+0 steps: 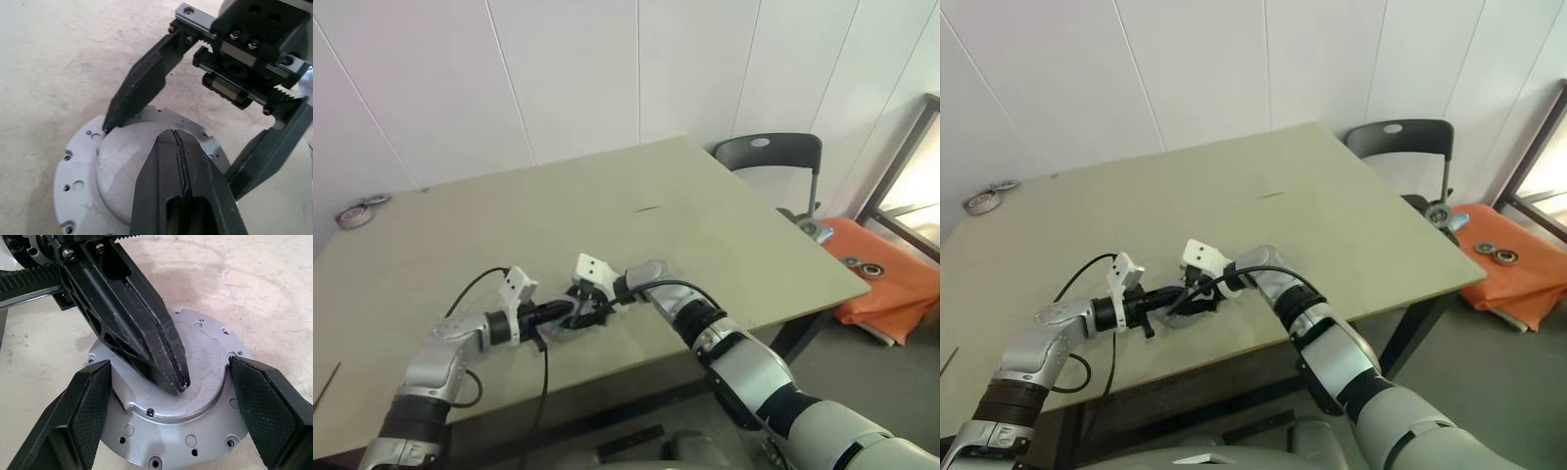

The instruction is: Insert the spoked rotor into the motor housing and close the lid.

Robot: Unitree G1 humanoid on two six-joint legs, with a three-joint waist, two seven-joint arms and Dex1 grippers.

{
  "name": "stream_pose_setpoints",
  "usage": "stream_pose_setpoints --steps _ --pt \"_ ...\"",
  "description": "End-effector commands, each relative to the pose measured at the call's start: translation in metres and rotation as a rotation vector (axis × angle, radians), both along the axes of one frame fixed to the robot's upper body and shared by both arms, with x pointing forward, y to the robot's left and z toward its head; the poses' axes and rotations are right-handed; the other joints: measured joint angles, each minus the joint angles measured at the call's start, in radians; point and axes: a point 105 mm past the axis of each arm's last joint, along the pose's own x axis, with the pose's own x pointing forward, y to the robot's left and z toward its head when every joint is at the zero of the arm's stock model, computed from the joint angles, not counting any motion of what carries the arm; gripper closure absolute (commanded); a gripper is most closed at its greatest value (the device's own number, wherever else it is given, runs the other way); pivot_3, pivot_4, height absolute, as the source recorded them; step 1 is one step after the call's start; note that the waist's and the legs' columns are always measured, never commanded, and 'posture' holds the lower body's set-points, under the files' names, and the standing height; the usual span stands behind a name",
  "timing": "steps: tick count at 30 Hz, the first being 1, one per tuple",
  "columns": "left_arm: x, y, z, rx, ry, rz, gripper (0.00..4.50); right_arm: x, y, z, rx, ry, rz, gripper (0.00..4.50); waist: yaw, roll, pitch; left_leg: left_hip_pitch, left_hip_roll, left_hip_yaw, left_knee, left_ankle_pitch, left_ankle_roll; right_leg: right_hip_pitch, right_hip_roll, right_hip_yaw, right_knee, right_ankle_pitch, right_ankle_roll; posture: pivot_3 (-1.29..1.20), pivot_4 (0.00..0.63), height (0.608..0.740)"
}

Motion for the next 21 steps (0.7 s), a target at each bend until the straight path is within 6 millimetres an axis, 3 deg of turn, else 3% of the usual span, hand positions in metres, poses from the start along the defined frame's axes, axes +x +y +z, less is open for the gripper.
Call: stream_pose_setpoints --steps 1,2,4,7,13,21 --pt "-0.017 0.0059 -0.0406 0.084 0.154 0.023 4.5 -0.0036 -0.0336 -0.0436 -0.196 0.066 -0.072 0.55 -0.001 0.006 -0.002 -0.001 0.001 0.0 0.0 0.0 0.0 0.0 0.0 -0.002 -0.002 0.0 0.0 0.0 0.0 0.74" --pt "-0.0172 0.0057 -0.0414 0.086 0.156 0.022 4.5 -0.0034 -0.0338 -0.0436 -0.196 0.066 -0.073 0.55 -0.001 0.015 -0.005 -0.004 0.005 -0.001 0.001 0.0 0.0 0.001 0.001 -0.008 -0.009 0.0 0.0 0.0 0.0 0.74" --pt "-0.0175 0.0053 -0.0422 0.088 0.158 0.02 4.5 -0.0034 -0.0341 -0.0437 -0.197 0.067 -0.075 0.55 0.002 0.014 -0.006 -0.015 0.016 0.0 -0.001 -0.001 0.002 0.006 0.001 -0.023 -0.028 0.0 0.0 0.0 0.0 0.74" --pt "-0.0175 0.0052 -0.0441 0.095 0.161 0.021 4.5 -0.0032 -0.0344 -0.0439 -0.197 0.067 -0.076 0.55 0.003 0.01 -0.004 -0.005 0.013 0.004 -0.001 -0.001 0.003 0.002 -0.013 -0.024 -0.013 0.0 0.0 0.0 0.0 0.74" --pt "-0.0184 0.0048 -0.0462 0.103 0.16 0.02 4.5 -0.0028 -0.0344 -0.0436 -0.196 0.066 -0.078 0.55 0.003 0.019 -0.009 -0.016 0.017 0.003 -0.001 -0.004 0.006 0.005 -0.016 -0.044 -0.028 0.0 0.001 0.0 0.0 0.74" --pt "-0.0177 0.0071 -0.0447 0.103 0.151 0.025 4.5 -0.0024 -0.0342 -0.0431 -0.197 0.063 -0.076 0.55 0.013 0.017 -0.007 -0.002 0.013 0.004 -0.001 -0.004 0.006 0.004 -0.019 -0.043 -0.015 0.0 0.001 0.0 0.0 0.74"
